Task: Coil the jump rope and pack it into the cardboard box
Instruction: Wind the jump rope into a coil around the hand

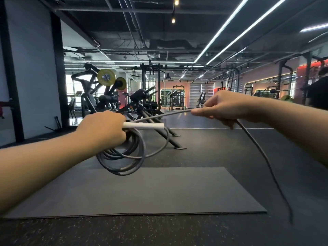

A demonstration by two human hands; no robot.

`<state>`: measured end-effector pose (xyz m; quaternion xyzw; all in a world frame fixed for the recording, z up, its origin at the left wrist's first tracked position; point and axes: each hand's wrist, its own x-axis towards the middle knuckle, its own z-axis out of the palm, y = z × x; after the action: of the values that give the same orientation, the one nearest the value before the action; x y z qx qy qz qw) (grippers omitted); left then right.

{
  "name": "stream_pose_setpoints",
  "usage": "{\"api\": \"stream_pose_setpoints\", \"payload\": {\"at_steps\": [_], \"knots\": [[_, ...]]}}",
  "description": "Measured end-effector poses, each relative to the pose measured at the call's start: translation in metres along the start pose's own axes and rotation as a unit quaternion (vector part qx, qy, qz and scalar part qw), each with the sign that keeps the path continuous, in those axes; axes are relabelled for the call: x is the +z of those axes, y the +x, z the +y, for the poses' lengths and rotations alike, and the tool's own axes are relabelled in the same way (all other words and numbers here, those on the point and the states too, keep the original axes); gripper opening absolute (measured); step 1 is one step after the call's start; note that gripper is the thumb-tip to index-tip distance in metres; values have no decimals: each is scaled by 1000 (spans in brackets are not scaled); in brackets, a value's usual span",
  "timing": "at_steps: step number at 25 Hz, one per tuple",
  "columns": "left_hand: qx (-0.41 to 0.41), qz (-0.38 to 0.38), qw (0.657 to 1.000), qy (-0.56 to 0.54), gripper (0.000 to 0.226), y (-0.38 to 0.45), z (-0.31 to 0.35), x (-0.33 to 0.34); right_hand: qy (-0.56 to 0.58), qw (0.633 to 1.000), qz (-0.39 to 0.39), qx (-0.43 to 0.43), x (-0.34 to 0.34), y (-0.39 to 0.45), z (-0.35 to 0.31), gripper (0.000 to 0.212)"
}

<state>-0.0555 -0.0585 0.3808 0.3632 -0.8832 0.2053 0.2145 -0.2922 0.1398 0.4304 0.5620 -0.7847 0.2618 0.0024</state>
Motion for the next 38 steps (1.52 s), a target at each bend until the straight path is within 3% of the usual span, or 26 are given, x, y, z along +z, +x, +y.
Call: {"api": "stream_pose_setpoints", "payload": {"at_steps": [2, 3, 5, 7, 9, 11, 14, 16, 17, 19, 21, 24, 25, 26, 28, 30, 31, 33, 34, 35, 36, 38], "knots": [[-86, -17, 983, -164, 17, 6, 5, 9, 77, 997, 27, -6, 12, 5, 1, 53], [-126, -32, 954, -271, 23, 8, 12, 11, 136, 990, 24, -1, 21, 5, 1, 56], [-202, -68, 831, -514, 28, 6, 32, 7, 249, 968, 0, 7, 36, 2, 1, 70], [-261, -77, 707, -653, 23, 2, 50, -5, 323, 946, -20, -17, 56, -2, 1, 84], [-291, -73, 631, -715, 23, 3, 63, -12, 378, 924, 0, -54, 85, -5, -7, 94], [-306, -88, 582, -749, 21, 5, 74, -16, 431, 897, 45, -80, 115, -3, -20, 94], [-317, -116, 523, -782, 33, 2, 91, -25, 501, 853, 107, -100, 149, -2, -48, 59], [-308, -121, 474, -816, 39, -2, 102, -29, 572, 799, 175, -56, 162, 7, -65, 31], [-297, -117, 450, -834, 41, -4, 108, -30, 595, 774, 215, -30, 167, 12, -71, 23], [-283, -86, 436, -850, 50, -4, 118, -25, 610, 737, 291, 1, 174, 22, -75, 19], [-282, -61, 444, -848, 61, -3, 124, -17, 598, 734, 321, 11, 179, 26, -75, 13], [-260, -96, 430, -859, 58, -5, 126, -11, 626, 698, 345, 32, 178, 27, -71, 14], [-260, -107, 439, -853, 58, -6, 126, -11, 635, 691, 344, 28, 175, 24, -69, 17], [-269, -105, 468, -835, 61, -5, 124, -7, 628, 702, 335, 25, 171, 26, -65, 19], [-303, -59, 539, -784, 70, -6, 114, 0, 570, 763, 304, 33, 163, 25, -53, 25], [-298, 64, 588, -749, 90, -12, 92, 3, 481, 832, 270, 53, 152, 27, -34, 24], [-260, 135, 634, -716, 99, -18, 78, 3, 425, 867, 253, 57, 144, 26, -24, 25], [-92, 241, 789, -557, 101, -24, 57, -7, 274, 936, 216, 48, 121, 22, -12, 28], [20, 241, 863, -445, 100, -23, 53, -15, 185, 963, 193, 29, 110, 19, -13, 26], [120, 188, 911, -346, 101, -20, 55, -24, 96, 981, 166, 0, 99, 17, -17, 20], [193, 104, 937, -273, 106, -13, 62, -32, 20, 991, 132, -32, 90, 15, -24, 14], [247, -52, 942, -221, 120, 6, 79, -43, -97, 990, 66, -77, 80, 14, -41, 9]]}}
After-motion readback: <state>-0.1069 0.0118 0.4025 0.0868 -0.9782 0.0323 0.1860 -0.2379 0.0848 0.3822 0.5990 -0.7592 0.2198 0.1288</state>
